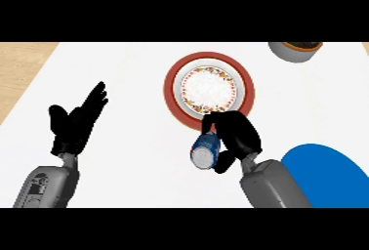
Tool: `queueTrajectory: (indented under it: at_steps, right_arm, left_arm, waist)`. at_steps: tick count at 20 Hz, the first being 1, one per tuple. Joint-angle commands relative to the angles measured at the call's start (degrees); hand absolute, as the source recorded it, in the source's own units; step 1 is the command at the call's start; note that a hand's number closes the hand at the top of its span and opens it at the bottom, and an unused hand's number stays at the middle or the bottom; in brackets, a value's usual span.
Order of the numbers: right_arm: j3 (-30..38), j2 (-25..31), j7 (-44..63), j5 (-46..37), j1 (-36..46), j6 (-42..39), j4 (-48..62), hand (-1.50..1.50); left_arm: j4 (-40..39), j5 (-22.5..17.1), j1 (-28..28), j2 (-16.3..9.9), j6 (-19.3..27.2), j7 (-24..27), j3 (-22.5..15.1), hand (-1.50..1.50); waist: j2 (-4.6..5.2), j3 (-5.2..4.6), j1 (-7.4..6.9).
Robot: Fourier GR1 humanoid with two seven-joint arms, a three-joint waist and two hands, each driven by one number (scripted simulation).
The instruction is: Pick the can from the plate and place it in the plate
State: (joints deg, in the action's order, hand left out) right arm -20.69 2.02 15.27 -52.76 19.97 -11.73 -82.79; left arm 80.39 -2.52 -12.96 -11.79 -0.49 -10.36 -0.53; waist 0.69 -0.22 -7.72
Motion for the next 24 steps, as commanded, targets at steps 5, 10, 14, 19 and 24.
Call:
queueTrajectory:
  at_steps: [5,10,14,19,24]
  right_arm:
    - [-5.9,-2.0,21.9,-12.0,16.0,19.8,0.5,1.5]
    - [-8.5,-2.0,37.9,-17.2,24.4,27.8,6.5,1.5]
    - [-11.1,-2.0,50.3,-15.5,30.0,34.3,12.2,1.5]
    - [-12.2,-2.0,54.7,-13.8,33.8,42.9,21.3,1.5]
    - [-11.0,-2.0,54.4,-11.4,35.7,46.7,28.7,1.5]
  left_arm:
    - [-1.6,0.9,-1.1,1.0,0.3,0.1,-1.0,0.0]
    - [-1.8,0.4,-2.6,0.4,-0.3,-0.6,-0.4,0.0]
    - [-1.5,0.0,-2.8,-0.6,-0.7,-1.2,0.4,0.0]
    - [-1.9,0.8,-2.5,0.7,1.4,0.2,0.8,0.0]
    - [-2.6,0.8,-2.0,0.2,1.2,0.8,1.3,0.0]
  waist:
    - [-0.42,-0.08,-0.04]
    - [0.19,0.0,-0.41]
    - [0.2,0.1,-0.09]
    - [0.34,0.15,1.43]
    - [0.34,0.19,2.88]
